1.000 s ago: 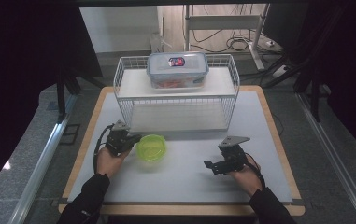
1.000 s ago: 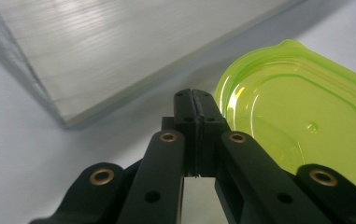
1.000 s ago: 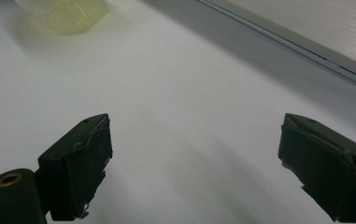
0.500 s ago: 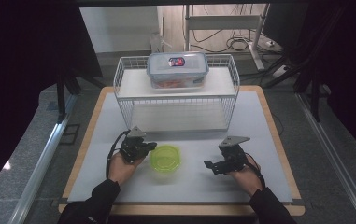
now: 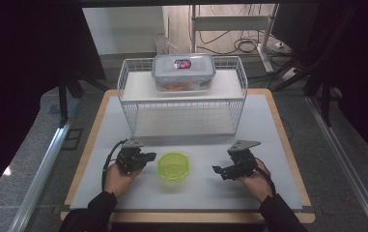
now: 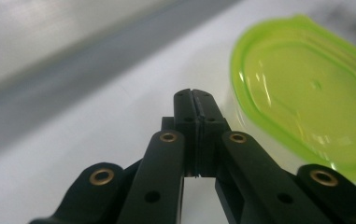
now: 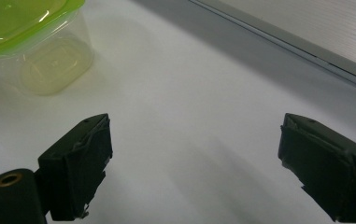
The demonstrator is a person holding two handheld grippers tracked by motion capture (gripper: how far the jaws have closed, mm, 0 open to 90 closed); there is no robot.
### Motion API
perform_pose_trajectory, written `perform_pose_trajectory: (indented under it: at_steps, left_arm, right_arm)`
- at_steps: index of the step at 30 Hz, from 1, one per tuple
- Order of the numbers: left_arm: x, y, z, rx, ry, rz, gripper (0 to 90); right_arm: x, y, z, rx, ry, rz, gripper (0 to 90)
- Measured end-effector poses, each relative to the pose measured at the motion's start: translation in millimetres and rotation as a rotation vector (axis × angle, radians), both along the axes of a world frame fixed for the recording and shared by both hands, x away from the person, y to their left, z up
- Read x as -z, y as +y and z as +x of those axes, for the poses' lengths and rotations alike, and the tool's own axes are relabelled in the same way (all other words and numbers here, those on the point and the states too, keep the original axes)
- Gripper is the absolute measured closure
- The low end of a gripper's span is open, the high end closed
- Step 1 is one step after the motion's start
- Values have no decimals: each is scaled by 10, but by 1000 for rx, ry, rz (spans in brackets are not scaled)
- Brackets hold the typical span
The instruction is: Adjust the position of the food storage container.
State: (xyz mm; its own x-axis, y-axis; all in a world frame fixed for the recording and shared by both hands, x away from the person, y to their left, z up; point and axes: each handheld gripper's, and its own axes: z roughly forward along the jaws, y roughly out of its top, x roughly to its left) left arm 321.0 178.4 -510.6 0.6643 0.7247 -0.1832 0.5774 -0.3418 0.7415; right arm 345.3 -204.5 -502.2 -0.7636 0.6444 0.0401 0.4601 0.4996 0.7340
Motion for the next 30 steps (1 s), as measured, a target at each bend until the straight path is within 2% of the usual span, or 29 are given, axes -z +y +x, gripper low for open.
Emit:
perform_pose_trajectory:
  at_steps: [5,8,11,20,30]
  left_arm:
    - [99,-68,-160,48,42,17,899]
    - [129,-147,-218,85,52,28,899]
    - [146,-236,-242,111,52,55,899]
    - [175,-349,-261,141,62,56,899]
    - [204,-571,-300,202,62,83,899]
  right_arm:
    - [-5,4,-5,-1,-6,0,100]
    - [-3,3,-4,-2,-3,-3,100]
    - [0,7,-4,-2,-3,-6,100]
    - [7,9,-3,-2,2,-7,100]
    - [12,13,-2,-6,5,-12,100]
